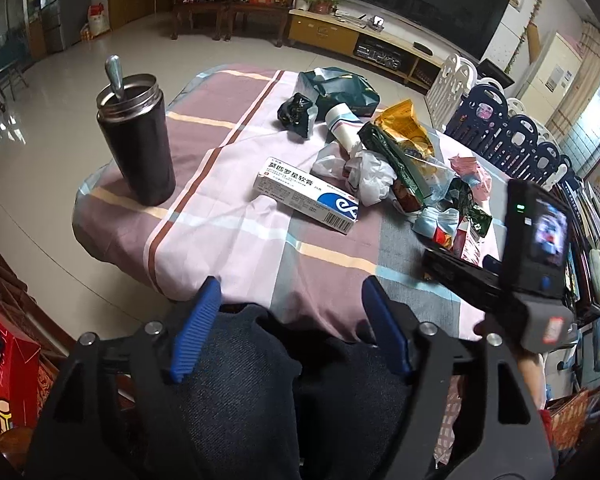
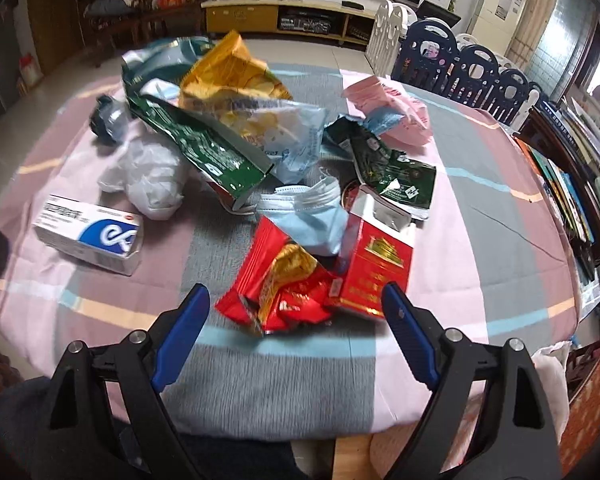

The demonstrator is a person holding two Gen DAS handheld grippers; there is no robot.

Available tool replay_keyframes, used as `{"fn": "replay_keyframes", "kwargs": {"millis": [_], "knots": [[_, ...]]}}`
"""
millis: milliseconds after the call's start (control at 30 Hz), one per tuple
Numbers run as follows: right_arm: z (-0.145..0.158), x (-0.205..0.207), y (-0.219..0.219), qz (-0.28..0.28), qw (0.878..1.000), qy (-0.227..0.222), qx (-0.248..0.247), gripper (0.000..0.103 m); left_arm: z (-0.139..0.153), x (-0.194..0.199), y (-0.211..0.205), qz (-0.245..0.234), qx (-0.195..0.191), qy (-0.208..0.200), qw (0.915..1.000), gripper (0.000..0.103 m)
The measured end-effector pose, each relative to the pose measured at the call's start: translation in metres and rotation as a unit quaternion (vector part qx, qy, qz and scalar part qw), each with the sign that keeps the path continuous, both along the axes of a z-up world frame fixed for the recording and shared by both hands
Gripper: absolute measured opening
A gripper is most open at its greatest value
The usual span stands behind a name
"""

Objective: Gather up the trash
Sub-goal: 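Grasp the red snack wrapper with the right tool while the left tool moves toward the white ointment box, then grasp the white ointment box with the left tool and lift it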

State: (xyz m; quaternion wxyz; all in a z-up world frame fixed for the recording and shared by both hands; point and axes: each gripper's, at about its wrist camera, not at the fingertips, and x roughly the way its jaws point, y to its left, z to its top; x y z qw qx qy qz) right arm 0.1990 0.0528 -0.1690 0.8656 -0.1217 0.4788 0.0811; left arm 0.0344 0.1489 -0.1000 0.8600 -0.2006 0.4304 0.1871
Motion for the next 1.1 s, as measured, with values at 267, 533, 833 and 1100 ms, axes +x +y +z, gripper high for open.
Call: {"fn": "replay_keyframes", "kwargs": {"millis": [267,533,833,1100], "knots": [[-0.025,0.012,0.017,0.01,0.999,0.007,-0.052,0.032,-0.01,0.003,0.004,0.003,-0.016,0.005,0.9999,0.075],[-0.018,-0.005,0.023,0.036,0.999,-0.006,-0.023,0.008,-0.011,0.004,0.003,-0.001,-0.02,0.004,0.9998,0.075],[-0.002,-0.033,0.023,0.037,0.999,-0.004,0.031,0.008,-0.013,0.006,0.003,0.0,-0.021,0.007,0.9998,0.077],[0.003,-0.048,0.014,0.015,0.999,-0.016,0.044,0.008,-0.018,0.008,0.005,0.002,-0.024,0.012,0.9996,0.078]]}}
